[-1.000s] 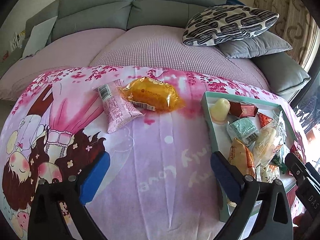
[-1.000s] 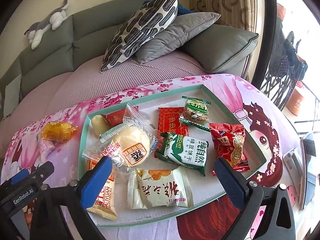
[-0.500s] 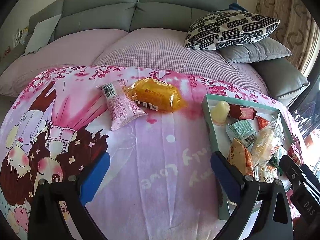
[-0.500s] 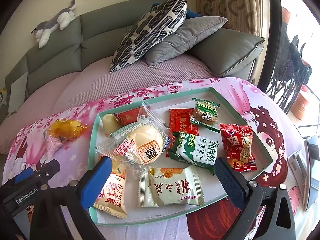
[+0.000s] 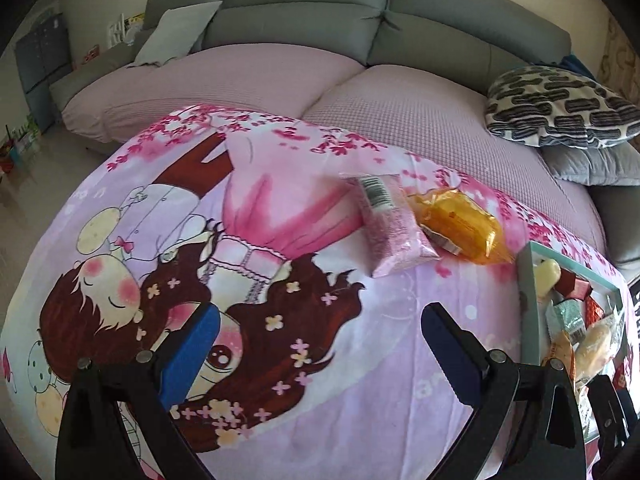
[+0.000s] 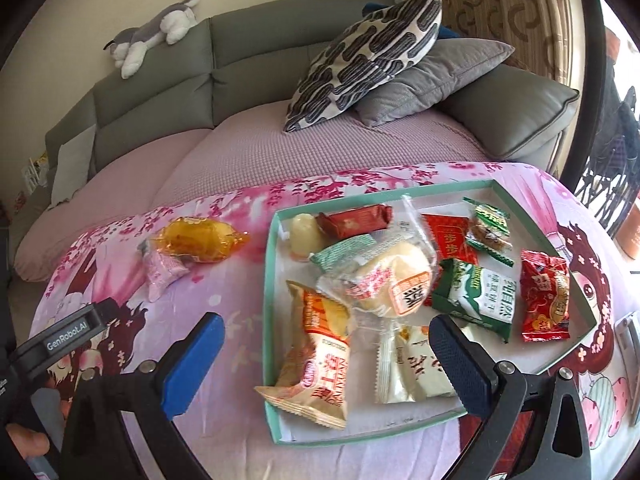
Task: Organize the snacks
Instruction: 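Move both grippers back from the tray toward the remaining snacks, then grasp the yellow bread packet with right gripper while left gripper grasps pink barcode packet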
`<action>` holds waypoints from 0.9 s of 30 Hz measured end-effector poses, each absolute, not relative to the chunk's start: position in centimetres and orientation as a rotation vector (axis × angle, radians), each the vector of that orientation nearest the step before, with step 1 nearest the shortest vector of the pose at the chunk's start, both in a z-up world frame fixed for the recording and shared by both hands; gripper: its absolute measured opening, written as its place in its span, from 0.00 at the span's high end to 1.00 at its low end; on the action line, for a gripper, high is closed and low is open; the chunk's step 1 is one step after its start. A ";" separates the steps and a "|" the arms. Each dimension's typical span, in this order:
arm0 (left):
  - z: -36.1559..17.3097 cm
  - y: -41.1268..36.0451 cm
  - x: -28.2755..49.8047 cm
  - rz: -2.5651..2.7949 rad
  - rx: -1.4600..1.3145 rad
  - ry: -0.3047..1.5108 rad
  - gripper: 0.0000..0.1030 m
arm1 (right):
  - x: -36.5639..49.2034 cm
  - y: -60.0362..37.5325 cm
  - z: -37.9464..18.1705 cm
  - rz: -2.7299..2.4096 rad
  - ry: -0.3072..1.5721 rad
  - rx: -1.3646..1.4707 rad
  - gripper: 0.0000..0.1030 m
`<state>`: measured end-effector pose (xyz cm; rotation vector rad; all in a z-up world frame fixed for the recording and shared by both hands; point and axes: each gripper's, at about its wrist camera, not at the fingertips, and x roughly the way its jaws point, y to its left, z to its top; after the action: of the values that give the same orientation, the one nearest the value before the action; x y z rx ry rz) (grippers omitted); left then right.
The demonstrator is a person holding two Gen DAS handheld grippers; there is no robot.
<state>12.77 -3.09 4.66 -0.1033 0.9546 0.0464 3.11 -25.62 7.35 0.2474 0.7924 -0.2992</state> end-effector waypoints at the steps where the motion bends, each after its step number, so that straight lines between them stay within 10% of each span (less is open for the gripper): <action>1: 4.7 -2.6 12.8 0.058 -0.109 0.954 0.02 | 3.3 -25.0 7.4 -0.285 0.792 0.241 0.00; 27: 3.9 -3.7 22.2 -0.063 -0.116 1.020 0.02 | 15.7 -20.4 5.4 -0.122 0.845 0.009 0.00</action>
<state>22.21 -3.70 3.93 -0.1157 1.0204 -0.0632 15.70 -20.40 5.39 0.0089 0.8445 -0.1219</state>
